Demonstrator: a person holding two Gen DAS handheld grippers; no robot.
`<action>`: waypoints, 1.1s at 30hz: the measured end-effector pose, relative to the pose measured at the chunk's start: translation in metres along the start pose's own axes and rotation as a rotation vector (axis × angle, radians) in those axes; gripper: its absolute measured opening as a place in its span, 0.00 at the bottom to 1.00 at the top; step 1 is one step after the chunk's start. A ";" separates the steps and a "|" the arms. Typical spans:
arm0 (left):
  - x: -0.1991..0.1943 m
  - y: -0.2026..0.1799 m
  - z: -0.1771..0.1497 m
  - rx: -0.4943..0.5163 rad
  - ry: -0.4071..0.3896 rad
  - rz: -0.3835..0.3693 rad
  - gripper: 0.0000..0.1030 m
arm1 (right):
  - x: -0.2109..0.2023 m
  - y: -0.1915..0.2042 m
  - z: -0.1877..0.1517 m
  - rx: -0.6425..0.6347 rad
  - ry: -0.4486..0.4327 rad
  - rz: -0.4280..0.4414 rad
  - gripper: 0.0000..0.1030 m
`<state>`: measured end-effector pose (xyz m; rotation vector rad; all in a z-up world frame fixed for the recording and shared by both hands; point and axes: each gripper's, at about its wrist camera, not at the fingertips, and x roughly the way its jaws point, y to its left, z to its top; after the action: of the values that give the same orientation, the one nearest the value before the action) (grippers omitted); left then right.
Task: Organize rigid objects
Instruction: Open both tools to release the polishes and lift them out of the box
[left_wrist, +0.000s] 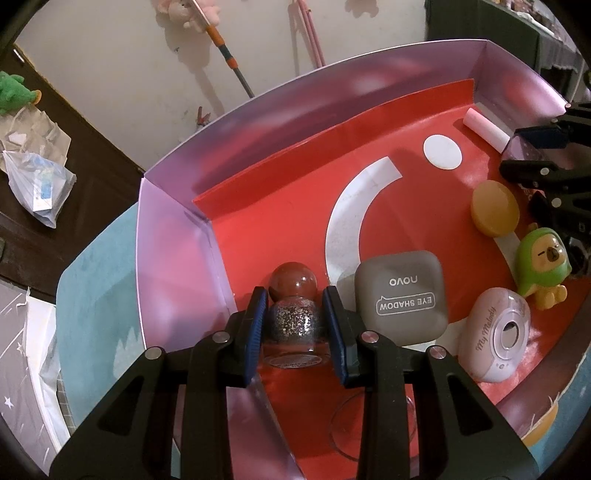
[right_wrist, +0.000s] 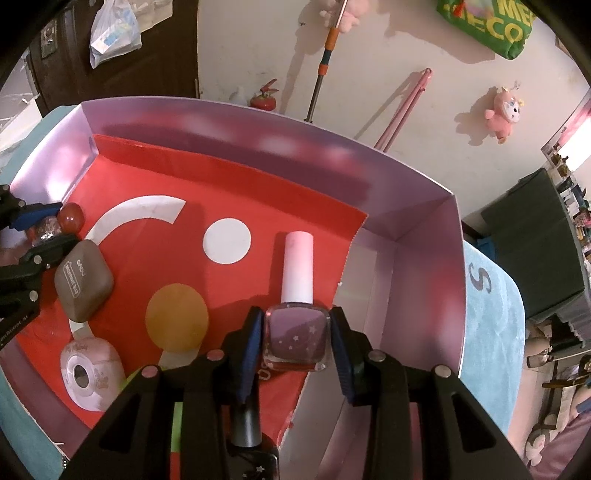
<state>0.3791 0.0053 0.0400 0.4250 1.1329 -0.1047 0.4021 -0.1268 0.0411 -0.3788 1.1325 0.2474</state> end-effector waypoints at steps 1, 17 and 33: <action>0.000 0.001 0.000 0.000 -0.001 -0.001 0.28 | 0.000 0.000 0.000 0.000 0.001 0.000 0.37; -0.011 0.016 0.000 -0.044 -0.030 -0.040 0.29 | -0.012 0.003 -0.001 0.005 -0.013 0.003 0.48; -0.123 0.032 -0.048 -0.210 -0.301 -0.183 0.73 | -0.097 -0.029 -0.023 0.128 -0.194 0.069 0.67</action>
<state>0.2947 0.0369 0.1420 0.1121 0.8727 -0.2007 0.3542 -0.1629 0.1255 -0.1977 0.9656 0.2651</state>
